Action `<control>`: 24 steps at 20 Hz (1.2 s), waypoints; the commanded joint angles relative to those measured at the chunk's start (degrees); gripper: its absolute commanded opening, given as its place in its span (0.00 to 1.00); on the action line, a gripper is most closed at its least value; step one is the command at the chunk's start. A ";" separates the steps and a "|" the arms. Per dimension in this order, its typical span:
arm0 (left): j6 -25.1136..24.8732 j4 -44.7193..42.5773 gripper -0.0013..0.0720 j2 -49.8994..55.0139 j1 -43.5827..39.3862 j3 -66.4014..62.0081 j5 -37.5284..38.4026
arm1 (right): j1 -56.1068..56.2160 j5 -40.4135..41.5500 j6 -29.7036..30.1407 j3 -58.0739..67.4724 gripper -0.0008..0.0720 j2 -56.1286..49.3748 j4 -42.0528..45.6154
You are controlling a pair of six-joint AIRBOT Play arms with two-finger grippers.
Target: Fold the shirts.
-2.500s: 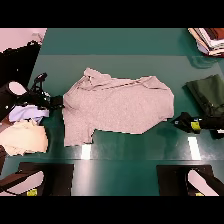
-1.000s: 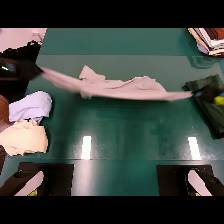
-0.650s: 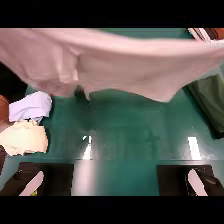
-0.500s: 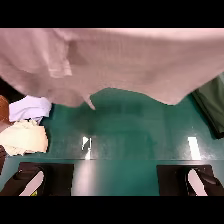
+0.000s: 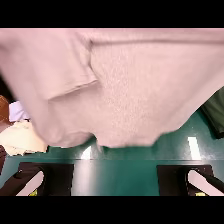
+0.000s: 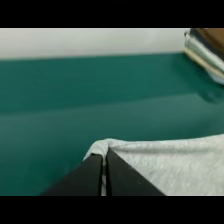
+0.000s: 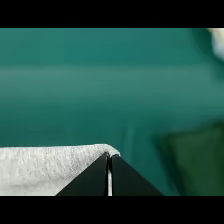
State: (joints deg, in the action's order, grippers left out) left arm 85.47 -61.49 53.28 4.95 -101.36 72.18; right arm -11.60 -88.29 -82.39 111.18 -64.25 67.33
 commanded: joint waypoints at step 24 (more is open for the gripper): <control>-7.91 -6.99 0.05 36.41 -0.46 26.73 -4.70 | 11.50 13.53 4.04 -27.23 0.03 -27.67 6.25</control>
State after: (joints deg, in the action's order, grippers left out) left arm 77.76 -65.41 90.63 4.58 -78.46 66.59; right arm -1.19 -78.08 -78.78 90.78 -94.50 72.05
